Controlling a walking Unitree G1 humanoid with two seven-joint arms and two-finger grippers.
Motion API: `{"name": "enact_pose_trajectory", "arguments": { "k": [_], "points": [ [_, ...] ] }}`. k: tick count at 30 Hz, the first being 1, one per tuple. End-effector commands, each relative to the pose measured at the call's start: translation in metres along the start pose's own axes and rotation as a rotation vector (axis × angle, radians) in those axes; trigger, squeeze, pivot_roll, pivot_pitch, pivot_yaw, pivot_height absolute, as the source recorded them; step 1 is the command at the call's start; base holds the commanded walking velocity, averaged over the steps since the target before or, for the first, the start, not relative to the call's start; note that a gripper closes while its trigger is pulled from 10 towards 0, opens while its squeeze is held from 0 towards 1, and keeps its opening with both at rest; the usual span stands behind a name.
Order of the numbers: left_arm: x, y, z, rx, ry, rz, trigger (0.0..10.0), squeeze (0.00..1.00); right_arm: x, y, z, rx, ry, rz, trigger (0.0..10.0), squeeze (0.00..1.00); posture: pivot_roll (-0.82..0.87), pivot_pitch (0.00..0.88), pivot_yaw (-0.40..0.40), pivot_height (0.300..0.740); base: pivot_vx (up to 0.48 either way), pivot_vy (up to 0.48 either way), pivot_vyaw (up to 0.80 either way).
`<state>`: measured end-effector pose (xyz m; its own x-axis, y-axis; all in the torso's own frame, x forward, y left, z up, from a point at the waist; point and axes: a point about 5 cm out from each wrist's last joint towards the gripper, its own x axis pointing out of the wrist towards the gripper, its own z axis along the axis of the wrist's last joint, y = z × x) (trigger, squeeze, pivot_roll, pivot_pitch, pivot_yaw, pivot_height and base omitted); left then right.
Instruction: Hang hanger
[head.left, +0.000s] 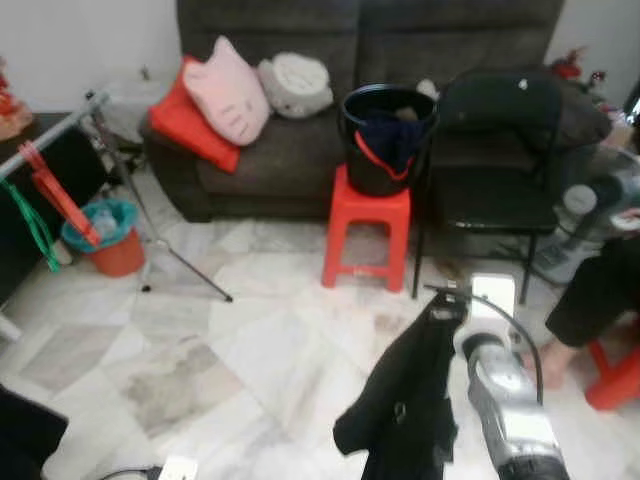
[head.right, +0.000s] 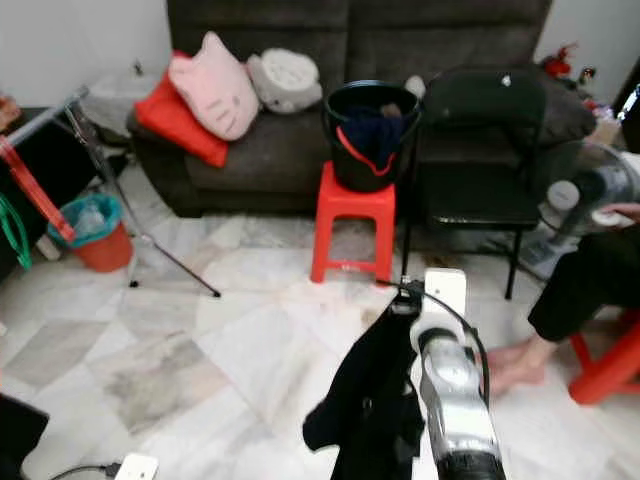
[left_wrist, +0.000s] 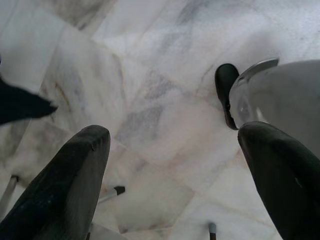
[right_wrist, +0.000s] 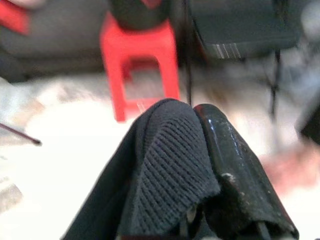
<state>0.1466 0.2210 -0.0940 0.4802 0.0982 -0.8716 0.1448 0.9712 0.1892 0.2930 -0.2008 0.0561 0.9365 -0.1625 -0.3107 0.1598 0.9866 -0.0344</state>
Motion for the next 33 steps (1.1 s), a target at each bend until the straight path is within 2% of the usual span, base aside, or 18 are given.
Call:
{"name": "enact_pose_trajectory", "arguments": {
  "k": [1,3,6,14,18,24,33],
  "points": [
    [0.0,0.002,0.001,-0.008,0.001,0.007,10.0,0.0,0.004,-0.006,-0.005,0.063,0.008,-0.043,10.0,0.0,-0.02,0.0,0.025,0.74,0.0,0.0,0.0],
    [0.0,0.002,0.0,-0.019,0.002,0.007,10.0,0.0,0.003,-0.006,-0.016,0.094,0.038,-0.061,10.0,0.0,-0.02,0.0,0.025,0.74,0.0,0.0,0.0],
    [0.0,0.002,-0.001,-0.016,0.004,0.007,10.0,0.0,0.002,-0.005,-0.021,0.122,0.041,-0.067,10.0,0.0,-0.02,0.0,0.028,0.74,0.0,0.0,0.0],
    [-0.001,0.002,-0.003,-0.014,0.007,0.003,10.0,0.0,0.001,0.001,-0.025,0.157,-0.013,-0.076,10.0,0.0,-0.01,0.0,0.025,0.74,0.0,0.0,0.0],
    [-0.001,0.003,-0.003,-0.007,0.009,0.002,10.0,0.0,0.0,0.001,-0.022,0.145,-0.044,-0.082,10.0,0.0,-0.02,0.0,0.027,0.74,0.0,0.0,0.0],
    [-0.001,0.003,-0.004,0.006,0.012,-0.001,10.0,0.0,-0.002,0.001,-0.018,0.132,-0.105,-0.084,10.0,0.0,-0.02,0.0,0.031,0.74,0.0,0.0,0.8],
    [-0.001,0.003,-0.004,0.012,0.011,-0.004,10.0,0.0,-0.002,0.003,-0.018,0.108,-0.114,-0.078,10.0,0.0,-0.02,0.0,0.032,0.74,0.0,0.0,0.8]
  ]
}}
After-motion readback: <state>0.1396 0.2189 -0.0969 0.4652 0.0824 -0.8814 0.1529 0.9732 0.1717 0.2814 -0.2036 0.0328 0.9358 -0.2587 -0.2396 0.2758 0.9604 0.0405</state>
